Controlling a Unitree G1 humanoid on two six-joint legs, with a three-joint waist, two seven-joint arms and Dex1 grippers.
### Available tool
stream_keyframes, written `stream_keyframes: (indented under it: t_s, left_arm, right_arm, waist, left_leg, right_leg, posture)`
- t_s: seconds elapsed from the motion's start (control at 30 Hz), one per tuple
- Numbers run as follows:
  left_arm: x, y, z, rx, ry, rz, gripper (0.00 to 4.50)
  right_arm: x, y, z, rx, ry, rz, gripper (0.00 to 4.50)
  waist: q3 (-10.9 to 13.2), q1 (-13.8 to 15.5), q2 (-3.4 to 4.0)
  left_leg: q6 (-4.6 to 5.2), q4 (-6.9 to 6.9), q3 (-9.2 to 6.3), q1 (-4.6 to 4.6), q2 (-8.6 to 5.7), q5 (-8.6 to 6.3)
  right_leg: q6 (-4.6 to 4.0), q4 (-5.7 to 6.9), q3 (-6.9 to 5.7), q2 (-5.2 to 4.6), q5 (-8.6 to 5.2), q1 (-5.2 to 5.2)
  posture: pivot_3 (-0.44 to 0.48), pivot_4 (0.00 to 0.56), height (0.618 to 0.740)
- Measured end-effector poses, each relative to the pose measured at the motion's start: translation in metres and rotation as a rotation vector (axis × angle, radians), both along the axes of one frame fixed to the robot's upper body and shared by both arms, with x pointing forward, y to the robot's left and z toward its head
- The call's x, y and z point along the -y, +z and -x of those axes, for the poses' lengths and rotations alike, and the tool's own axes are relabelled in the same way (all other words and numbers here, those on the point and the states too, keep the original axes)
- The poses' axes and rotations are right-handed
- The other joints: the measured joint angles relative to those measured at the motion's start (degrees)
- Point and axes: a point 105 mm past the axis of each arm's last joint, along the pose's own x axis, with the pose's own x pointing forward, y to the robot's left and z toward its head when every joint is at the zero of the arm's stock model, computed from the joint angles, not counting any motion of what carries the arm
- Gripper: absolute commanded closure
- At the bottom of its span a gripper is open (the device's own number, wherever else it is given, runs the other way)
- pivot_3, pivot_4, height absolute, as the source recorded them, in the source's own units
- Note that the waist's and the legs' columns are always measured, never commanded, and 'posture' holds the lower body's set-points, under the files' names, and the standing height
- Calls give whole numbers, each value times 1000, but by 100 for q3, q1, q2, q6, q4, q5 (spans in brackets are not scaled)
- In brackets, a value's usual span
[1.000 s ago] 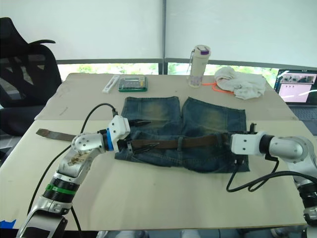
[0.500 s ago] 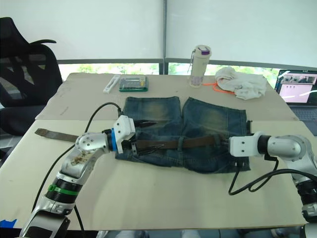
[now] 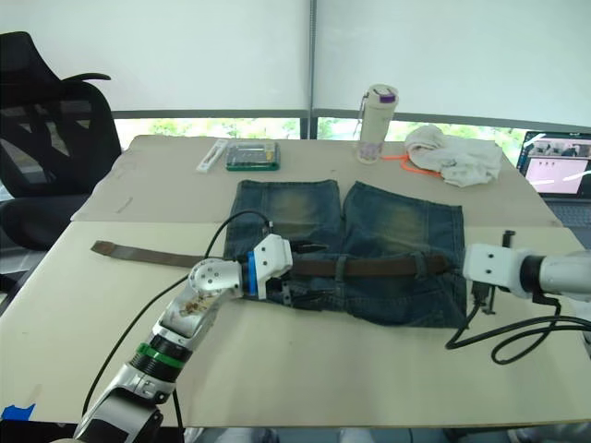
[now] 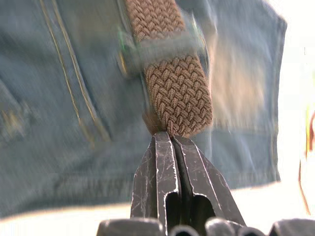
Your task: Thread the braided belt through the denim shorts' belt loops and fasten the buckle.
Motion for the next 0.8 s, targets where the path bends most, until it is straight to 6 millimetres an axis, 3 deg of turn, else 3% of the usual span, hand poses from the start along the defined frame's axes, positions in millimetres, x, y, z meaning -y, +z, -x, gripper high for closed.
stream_keyframes:
  t_s: [0.27,0.37,0.67,0.8]
  left_arm:
    - [13,-7,-4,25,-20,-13,0]
    - [17,-6,-4,31,-27,-11,0]
    - [19,-6,-4,31,-33,-1,0]
    - [21,-2,-2,38,-40,12,0]
  right_arm:
    - [7,-5,3,-21,-23,-11,4485]
    - [4,-2,3,-1,2,-5,3689]
    - [-4,6,0,171,74,53,492]
    - [-8,-12,1,195,78,55,492]
  waist:
    - [0,8,0]
    - [0,1,0]
    - [0,6,0]
    - [0,-1,0]
  left_leg:
    - [1,2,0,-1,-1,-1]
    - [1,2,-1,-1,0,-1]
    - [1,2,-1,0,0,0]
    - [0,3,0,-1,0,0]
  right_leg:
    - [0,0,0,0,0,0]
    - [0,0,0,0,0,0]
    - [1,0,0,0,0,1]
    - [1,1,1,-1,0,1]
  posture:
    - [0,150,737]
    - [0,150,737]
    - [0,150,737]
    - [0,150,737]
